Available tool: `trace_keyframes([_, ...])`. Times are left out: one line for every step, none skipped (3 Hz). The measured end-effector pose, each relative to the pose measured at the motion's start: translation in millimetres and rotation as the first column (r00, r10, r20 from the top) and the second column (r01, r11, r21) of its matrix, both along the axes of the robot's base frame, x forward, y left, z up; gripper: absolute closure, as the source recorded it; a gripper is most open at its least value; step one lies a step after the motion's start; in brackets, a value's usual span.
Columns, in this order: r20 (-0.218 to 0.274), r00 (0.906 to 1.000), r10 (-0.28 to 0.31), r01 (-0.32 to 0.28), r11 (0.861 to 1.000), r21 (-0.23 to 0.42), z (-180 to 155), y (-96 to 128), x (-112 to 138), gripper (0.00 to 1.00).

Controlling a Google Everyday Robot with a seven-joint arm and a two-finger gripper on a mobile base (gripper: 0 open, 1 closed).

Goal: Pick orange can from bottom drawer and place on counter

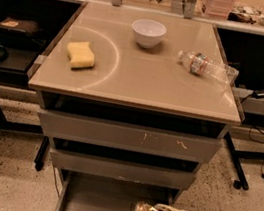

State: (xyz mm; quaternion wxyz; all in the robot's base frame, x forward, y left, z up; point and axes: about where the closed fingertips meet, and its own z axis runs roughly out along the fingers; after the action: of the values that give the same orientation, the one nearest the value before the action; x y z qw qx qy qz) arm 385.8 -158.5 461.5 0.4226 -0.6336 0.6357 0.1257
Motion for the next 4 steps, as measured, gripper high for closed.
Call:
trace_keyframes([0.077, 0.9964, 0.038, -0.034, 0.998, -0.046, 83, 12, 18, 1.00])
trace_keyframes([0.107, 0.9929, 0.052, -0.046, 0.997, -0.065, 154, 21, 54, 1.00])
trace_keyframes([0.154, 0.9877, 0.026, -0.019, 0.999, -0.044, 218, 10, 83, 1.00])
trace_keyframes([0.154, 0.9877, 0.026, -0.019, 0.999, -0.044, 218, 10, 83, 1.00])
